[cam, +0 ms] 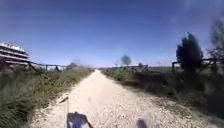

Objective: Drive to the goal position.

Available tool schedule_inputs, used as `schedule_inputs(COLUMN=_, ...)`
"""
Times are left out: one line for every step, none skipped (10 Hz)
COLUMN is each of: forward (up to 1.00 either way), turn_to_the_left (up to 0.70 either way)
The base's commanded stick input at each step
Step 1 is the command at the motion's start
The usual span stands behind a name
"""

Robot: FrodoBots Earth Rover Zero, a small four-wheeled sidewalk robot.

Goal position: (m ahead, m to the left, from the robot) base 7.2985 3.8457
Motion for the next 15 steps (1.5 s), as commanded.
schedule_inputs(forward=0.5, turn_to_the_left=0.0)
schedule_inputs(forward=0.5, turn_to_the_left=0.0)
schedule_inputs(forward=0.5, turn_to_the_left=0.0)
schedule_inputs(forward=0.5, turn_to_the_left=0.0)
schedule_inputs(forward=0.5, turn_to_the_left=0.0)
schedule_inputs(forward=0.5, turn_to_the_left=0.0)
schedule_inputs(forward=0.5, turn_to_the_left=0.0)
schedule_inputs(forward=0.5, turn_to_the_left=0.0)
schedule_inputs(forward=0.5, turn_to_the_left=0.0)
schedule_inputs(forward=0.5, turn_to_the_left=0.0)
schedule_inputs(forward=0.5, turn_to_the_left=0.0)
schedule_inputs(forward=0.5, turn_to_the_left=0.0)
schedule_inputs(forward=0.5, turn_to_the_left=0.0)
schedule_inputs(forward=0.5, turn_to_the_left=0.0)
schedule_inputs(forward=0.5, turn_to_the_left=0.0)
